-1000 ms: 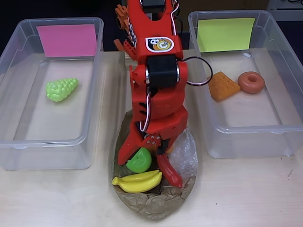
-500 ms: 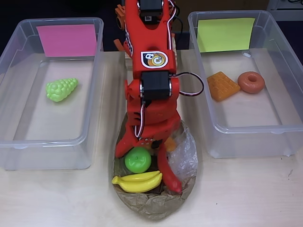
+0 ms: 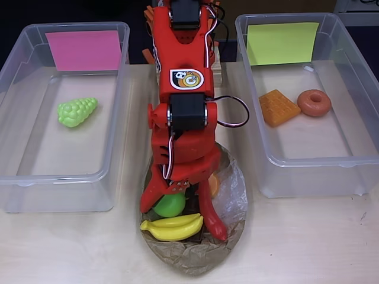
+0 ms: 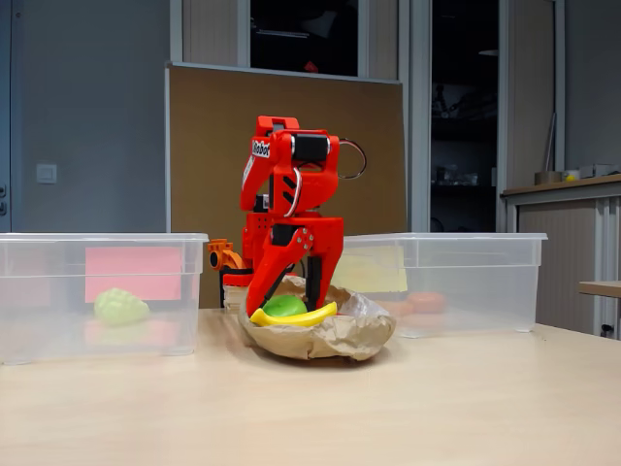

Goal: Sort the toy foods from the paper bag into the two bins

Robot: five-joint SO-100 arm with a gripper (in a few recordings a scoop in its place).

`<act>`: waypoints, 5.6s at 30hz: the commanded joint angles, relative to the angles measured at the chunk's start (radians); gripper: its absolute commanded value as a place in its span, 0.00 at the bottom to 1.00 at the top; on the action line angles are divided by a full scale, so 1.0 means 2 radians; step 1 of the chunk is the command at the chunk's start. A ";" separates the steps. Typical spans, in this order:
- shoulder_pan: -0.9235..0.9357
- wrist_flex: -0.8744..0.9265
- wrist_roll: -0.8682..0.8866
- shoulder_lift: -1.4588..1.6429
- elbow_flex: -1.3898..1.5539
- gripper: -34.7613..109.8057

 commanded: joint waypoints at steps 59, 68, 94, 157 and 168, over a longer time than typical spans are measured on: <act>0.160 0.071 -0.155 0.548 0.314 0.34; 0.301 0.014 -0.237 0.539 0.318 0.37; 0.339 -0.043 -0.316 0.524 0.340 0.47; -0.020 -0.235 -0.443 0.149 0.188 0.49; 0.012 -0.271 -0.495 0.160 0.262 0.49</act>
